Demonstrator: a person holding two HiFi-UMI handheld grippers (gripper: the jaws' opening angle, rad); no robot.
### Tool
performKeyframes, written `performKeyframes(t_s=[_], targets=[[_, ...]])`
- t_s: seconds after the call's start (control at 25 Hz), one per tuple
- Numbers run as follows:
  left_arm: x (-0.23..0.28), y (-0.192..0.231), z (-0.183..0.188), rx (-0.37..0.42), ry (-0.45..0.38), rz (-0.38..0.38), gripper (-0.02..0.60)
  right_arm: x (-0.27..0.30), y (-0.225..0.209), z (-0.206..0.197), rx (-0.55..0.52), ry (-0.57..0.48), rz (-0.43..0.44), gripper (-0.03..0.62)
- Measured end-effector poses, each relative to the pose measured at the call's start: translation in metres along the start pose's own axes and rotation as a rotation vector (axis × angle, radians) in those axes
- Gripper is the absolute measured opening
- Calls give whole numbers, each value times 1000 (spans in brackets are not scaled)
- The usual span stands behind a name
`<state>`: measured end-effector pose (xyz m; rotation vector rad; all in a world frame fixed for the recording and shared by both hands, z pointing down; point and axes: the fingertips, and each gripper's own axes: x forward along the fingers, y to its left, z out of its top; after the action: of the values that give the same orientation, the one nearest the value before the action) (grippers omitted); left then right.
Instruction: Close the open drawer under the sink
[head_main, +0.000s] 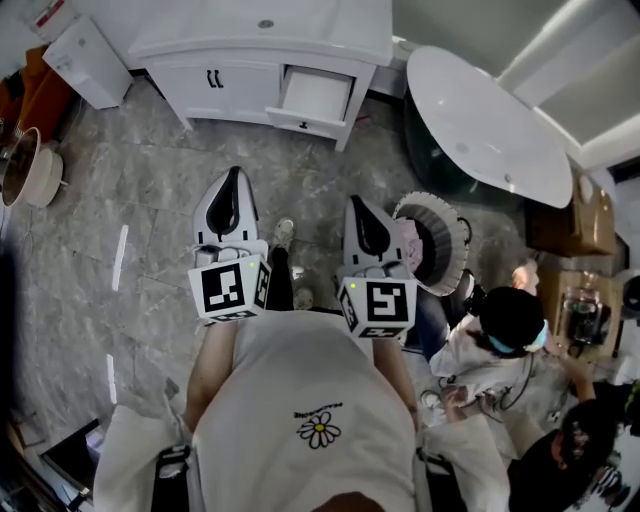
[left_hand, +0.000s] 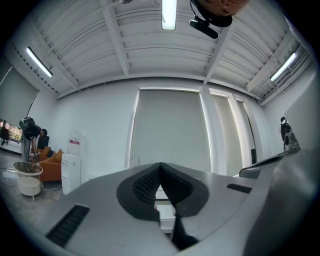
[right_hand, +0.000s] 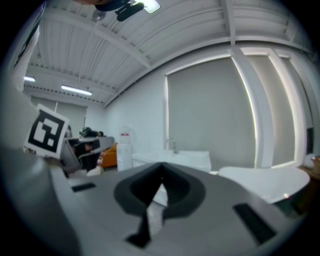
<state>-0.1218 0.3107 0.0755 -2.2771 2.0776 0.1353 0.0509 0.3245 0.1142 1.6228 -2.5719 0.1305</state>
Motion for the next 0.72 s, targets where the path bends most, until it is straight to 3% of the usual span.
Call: performKeyframes(t_s=[0.72], targets=[[61, 9, -26, -30, 18, -24, 17, 58, -21, -8, -19, 33, 8, 28]])
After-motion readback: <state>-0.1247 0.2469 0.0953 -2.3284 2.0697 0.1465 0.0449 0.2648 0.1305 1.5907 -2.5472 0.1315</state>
